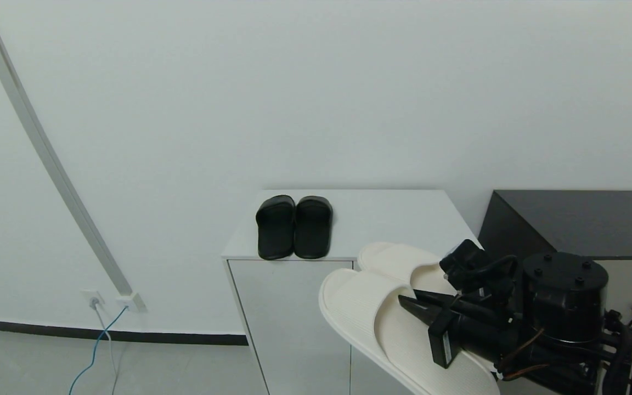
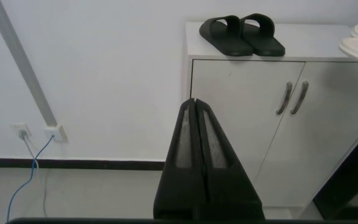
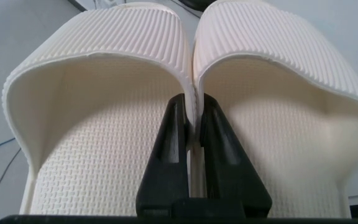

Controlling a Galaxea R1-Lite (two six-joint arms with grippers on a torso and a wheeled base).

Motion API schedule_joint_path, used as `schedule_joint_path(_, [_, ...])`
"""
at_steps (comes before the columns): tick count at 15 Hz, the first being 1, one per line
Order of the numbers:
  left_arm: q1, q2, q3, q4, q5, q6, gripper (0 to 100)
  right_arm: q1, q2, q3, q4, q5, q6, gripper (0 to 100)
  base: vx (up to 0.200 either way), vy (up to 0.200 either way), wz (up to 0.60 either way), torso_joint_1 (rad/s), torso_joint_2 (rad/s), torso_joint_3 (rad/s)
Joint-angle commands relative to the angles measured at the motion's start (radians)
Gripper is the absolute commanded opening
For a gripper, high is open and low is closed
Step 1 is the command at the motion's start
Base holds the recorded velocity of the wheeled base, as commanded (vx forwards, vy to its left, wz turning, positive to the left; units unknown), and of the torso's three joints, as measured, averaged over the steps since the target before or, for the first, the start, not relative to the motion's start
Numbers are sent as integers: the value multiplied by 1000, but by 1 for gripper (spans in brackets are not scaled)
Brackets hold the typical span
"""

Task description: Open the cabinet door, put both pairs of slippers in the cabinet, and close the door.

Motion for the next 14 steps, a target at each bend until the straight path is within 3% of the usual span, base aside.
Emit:
schedule_joint_path(1, [1, 2, 0, 0, 0, -1, 0, 0, 2, 0, 0, 1, 0, 0, 0, 0, 0, 0, 0, 0])
schedule_joint_path(14, [1, 0, 0, 0, 2, 2, 0, 6, -4, 36, -16, 2, -2, 0, 0, 0, 0, 0, 0, 0])
